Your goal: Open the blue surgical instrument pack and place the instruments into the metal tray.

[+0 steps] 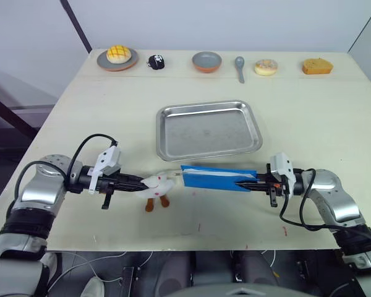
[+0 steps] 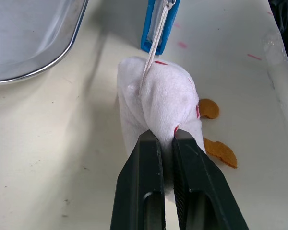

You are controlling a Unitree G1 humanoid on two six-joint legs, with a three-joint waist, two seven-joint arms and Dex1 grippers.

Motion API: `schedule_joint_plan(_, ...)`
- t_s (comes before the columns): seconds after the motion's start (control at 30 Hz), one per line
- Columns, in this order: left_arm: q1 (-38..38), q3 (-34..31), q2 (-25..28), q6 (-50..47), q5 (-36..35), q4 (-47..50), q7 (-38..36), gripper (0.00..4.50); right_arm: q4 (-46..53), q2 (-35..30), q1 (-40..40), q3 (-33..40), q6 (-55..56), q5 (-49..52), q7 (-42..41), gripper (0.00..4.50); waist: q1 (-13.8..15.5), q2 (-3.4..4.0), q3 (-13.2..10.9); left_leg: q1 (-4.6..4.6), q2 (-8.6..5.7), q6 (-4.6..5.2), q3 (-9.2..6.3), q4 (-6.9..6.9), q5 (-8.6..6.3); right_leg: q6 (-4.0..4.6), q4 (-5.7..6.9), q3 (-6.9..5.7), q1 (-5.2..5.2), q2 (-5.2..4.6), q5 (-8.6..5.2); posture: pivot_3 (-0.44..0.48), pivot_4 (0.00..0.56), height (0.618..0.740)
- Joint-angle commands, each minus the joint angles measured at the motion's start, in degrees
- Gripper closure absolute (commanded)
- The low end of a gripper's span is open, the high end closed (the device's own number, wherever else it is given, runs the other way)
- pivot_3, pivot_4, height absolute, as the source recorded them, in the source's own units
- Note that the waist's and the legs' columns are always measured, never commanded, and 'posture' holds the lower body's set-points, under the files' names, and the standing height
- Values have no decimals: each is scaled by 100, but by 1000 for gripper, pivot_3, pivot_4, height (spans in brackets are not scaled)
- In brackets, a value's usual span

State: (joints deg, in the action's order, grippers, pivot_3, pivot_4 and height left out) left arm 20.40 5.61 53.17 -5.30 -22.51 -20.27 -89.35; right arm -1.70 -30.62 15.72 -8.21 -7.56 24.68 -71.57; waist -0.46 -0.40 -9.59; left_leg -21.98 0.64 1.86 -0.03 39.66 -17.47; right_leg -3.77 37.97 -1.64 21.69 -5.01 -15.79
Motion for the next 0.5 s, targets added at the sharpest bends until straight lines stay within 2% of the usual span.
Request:
schedule_joint_plan(0.03, -112, 138, -109, -31, 221, -12, -76, 4399, 523, 155, 16, 445, -289, 803, -27, 4500, 14, 3, -2, -1, 1, 0, 0, 0, 0, 0, -1, 0, 0, -1, 0, 0, 150, 732)
schedule_joint_plan(0.33, -110, 49, -145, -21, 275, -134, -148, 4399, 986, 381, -49, 799, -1064, 1682, 207, 4500, 48, 5, -3, -1, -1, 0, 0, 0, 0, -1, 0, -1, 0, -4, 0, 0, 150, 732)
schedule_joint_plan(0.5, -53, 10, -26, 52, 311, -191, -236, 4399, 987, 222, -21, 655, -887, 1277, 104, 4500, 50, 5, -3, -1, -3, 1, 0, 0, -1, -1, -1, -1, 0, -4, 0, 0, 150, 732)
